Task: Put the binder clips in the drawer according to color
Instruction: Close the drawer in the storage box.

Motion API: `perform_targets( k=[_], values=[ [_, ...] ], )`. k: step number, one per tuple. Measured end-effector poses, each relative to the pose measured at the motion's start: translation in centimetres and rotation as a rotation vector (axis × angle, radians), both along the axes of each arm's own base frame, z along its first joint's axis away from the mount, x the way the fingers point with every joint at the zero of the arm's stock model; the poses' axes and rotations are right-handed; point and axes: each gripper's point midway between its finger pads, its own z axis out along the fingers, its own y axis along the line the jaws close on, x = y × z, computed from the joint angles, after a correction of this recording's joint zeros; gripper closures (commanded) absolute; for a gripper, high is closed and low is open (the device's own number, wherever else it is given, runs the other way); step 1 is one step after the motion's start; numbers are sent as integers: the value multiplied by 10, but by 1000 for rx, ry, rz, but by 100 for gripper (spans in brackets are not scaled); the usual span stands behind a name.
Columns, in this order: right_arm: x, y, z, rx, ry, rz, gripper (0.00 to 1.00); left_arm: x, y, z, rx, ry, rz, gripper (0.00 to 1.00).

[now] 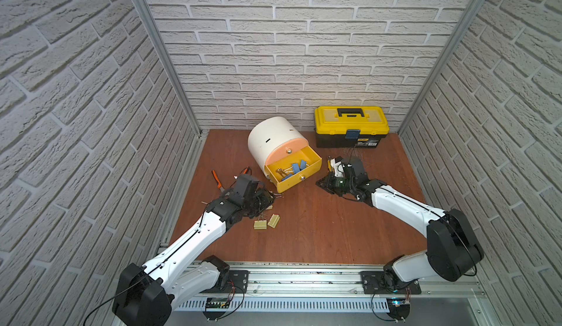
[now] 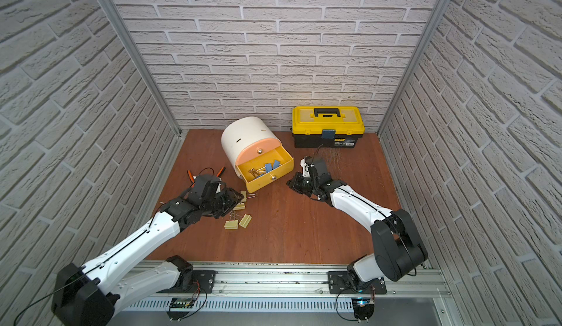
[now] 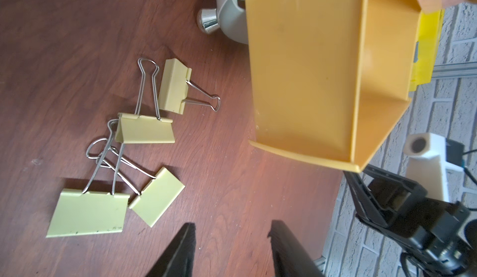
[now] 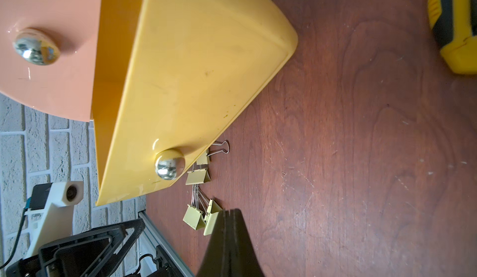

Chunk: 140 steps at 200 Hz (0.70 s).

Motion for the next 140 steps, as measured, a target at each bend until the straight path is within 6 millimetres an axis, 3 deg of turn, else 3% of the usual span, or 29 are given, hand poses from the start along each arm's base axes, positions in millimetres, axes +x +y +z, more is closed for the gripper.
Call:
perform_targets(
  k=[25,86,140],
  values=[
    [4,7,-3,7,10,2,98,1,0,1,1,-5,4,47],
    [20,28,12,41,-36,14,98,6,13,5,-2,-14,44,47],
    [37,38,8,48,-29,9,98,9,26,12,-6,-20,81,47]
  ],
)
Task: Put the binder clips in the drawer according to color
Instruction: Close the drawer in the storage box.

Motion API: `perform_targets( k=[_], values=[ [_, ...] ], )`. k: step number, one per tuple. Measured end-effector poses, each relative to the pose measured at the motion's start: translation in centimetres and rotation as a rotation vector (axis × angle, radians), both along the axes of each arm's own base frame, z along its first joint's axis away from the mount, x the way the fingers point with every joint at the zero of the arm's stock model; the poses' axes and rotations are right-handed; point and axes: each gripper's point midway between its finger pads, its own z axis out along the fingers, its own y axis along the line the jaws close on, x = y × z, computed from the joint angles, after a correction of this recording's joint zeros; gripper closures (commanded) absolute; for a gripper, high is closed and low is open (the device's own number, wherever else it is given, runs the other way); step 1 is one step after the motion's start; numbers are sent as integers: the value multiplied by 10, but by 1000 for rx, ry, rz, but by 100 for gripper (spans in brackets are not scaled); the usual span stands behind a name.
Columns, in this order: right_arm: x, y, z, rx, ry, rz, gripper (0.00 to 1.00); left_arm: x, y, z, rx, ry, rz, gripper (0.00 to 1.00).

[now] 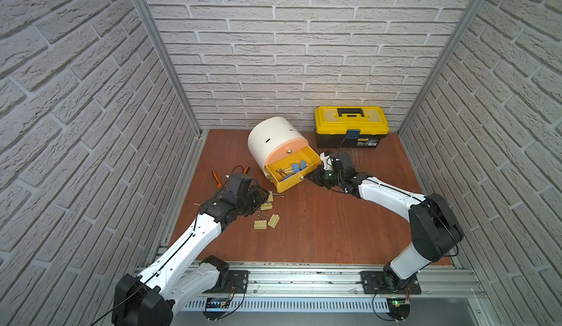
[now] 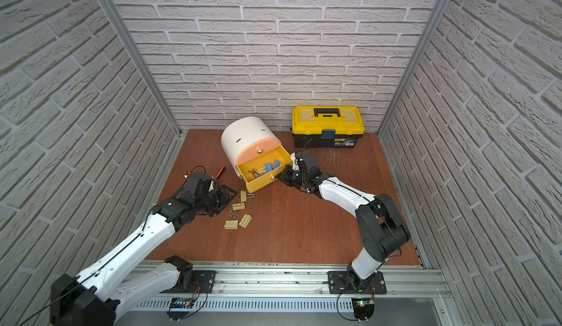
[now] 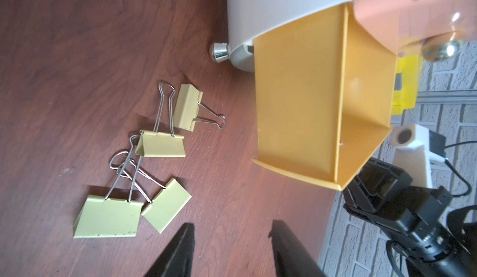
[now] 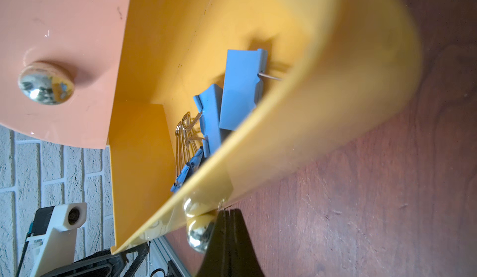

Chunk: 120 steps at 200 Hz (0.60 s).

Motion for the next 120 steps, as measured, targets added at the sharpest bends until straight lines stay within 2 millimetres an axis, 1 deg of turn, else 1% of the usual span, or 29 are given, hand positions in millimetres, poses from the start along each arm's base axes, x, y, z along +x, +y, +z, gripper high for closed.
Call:
perform_targets(
  k=[61,120],
  values=[
    [13,14,1,15,5,9,98,3,6,9,-5,-8,10,47],
    [38,25,5,28,-7,0,98,3,13,9,-13,3,26,47]
  ],
)
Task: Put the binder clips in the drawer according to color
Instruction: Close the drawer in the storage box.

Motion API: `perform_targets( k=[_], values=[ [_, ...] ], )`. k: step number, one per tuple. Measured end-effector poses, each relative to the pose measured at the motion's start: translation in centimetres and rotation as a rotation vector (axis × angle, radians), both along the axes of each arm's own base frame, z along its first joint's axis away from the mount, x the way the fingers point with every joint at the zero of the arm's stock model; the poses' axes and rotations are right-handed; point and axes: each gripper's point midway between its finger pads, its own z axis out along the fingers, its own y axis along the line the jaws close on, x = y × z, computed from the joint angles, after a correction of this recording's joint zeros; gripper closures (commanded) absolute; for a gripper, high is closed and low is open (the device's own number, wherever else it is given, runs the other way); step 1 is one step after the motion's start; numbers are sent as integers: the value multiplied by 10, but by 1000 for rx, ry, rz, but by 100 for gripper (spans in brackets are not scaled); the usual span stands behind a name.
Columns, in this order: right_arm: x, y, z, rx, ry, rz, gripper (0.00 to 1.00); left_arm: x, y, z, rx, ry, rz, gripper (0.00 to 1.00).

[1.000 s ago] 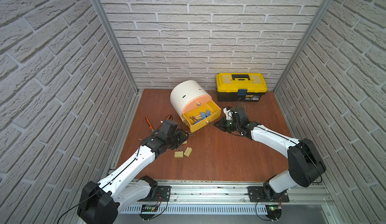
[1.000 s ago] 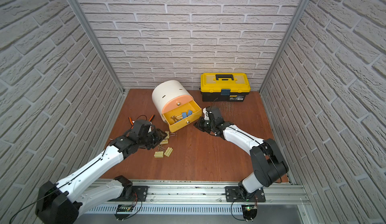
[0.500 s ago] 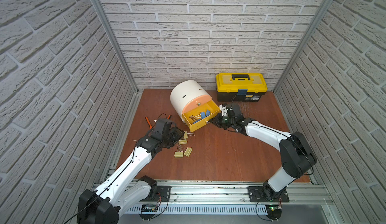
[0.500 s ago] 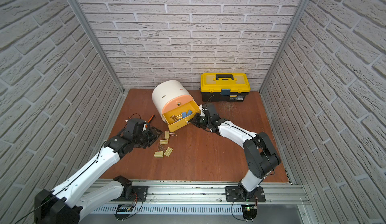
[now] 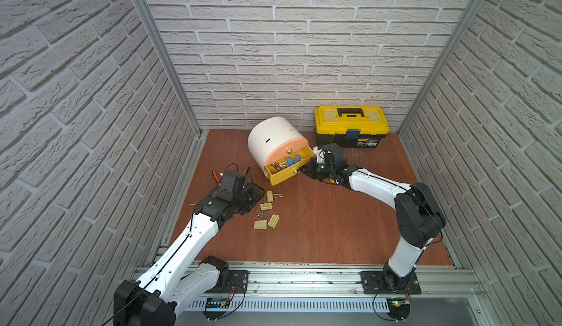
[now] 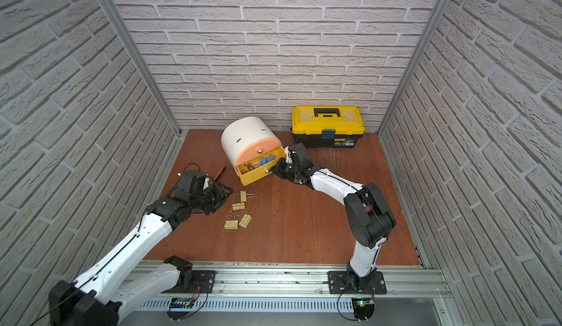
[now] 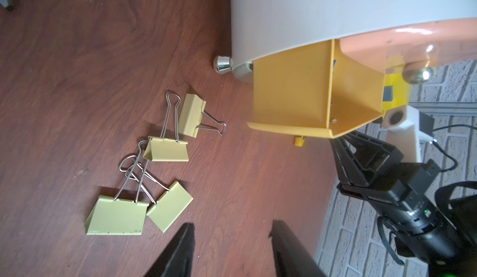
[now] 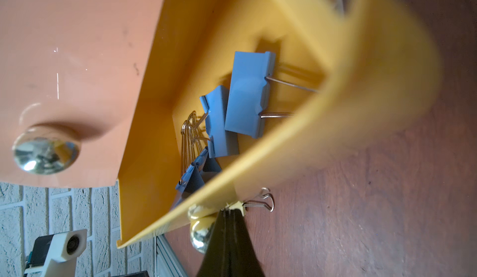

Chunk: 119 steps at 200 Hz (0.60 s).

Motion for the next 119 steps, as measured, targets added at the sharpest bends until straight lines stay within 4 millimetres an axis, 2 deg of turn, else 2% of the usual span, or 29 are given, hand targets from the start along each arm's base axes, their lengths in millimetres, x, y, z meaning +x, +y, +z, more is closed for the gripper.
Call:
perform_targets(
  k=[62,119],
  values=[
    [29,15,2,25,-8,-13,98,2,6,2,-4,-1,6,47],
    [46,22,0,57,-4,-40,98,5,12,2,-14,3,22,47]
  ],
)
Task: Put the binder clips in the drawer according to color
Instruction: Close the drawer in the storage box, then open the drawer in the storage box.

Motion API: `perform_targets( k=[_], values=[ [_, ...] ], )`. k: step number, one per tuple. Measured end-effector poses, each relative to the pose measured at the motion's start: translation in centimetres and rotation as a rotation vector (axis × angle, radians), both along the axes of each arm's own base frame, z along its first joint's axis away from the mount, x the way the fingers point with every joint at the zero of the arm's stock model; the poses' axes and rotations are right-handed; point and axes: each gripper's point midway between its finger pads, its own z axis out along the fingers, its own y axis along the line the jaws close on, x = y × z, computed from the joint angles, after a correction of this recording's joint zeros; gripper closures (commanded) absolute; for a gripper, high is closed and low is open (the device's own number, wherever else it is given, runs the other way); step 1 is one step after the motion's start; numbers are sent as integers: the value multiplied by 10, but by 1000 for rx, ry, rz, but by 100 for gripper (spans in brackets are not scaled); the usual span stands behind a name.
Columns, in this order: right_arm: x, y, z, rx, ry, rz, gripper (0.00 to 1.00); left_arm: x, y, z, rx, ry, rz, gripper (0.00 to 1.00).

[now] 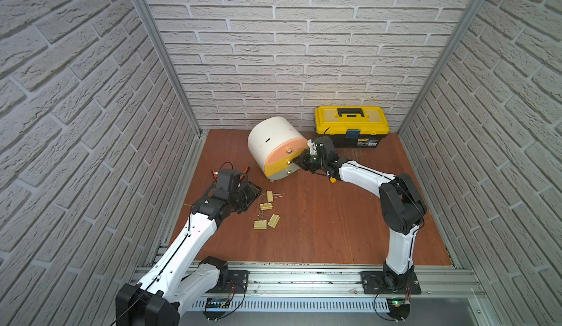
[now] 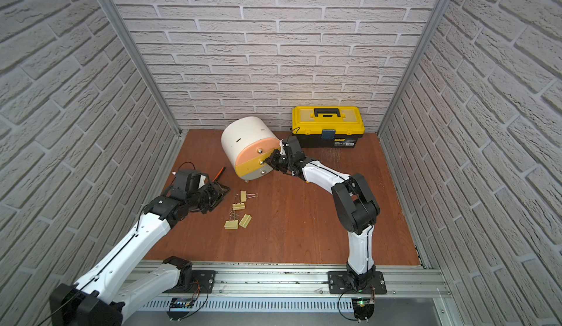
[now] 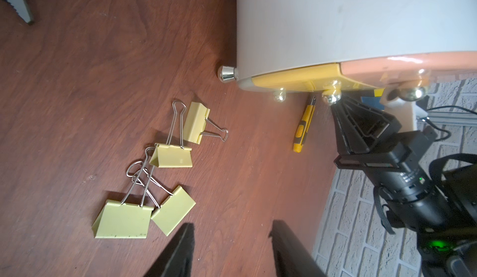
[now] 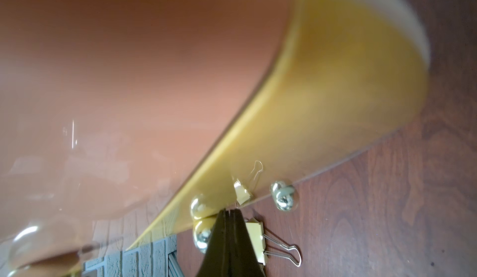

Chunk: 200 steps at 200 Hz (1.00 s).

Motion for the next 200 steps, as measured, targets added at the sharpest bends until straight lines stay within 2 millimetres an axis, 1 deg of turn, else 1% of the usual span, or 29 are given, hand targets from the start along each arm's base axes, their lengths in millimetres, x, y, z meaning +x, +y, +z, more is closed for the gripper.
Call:
perform_targets(
  k=[49,88,107,128,134,144,159,171,200],
  values=[
    [9,4,-15,24,28,-28,98,-1,5,0,2,7,2,47],
    [9,3,-18,29,27,-35,98,-2,6,6,0,-8,-3,46],
    [5,0,-25,21,33,-40,97,-2,7,6,4,-7,-5,46],
    [-7,-7,-36,4,56,-46,94,-4,7,5,6,-3,-6,45],
    [-11,-9,-38,-1,63,-47,93,-4,7,6,6,-3,-7,45],
    [-17,-13,-41,-6,71,-49,87,-5,7,7,6,-6,-6,45],
    [-25,-17,-45,-12,80,-51,75,-6,8,9,4,-12,-6,45],
    [-30,-20,-48,-17,83,-52,68,-8,8,10,3,-16,-6,45],
    [-36,-21,-53,-26,89,-52,61,-11,10,13,0,-23,-4,44]
  ],
)
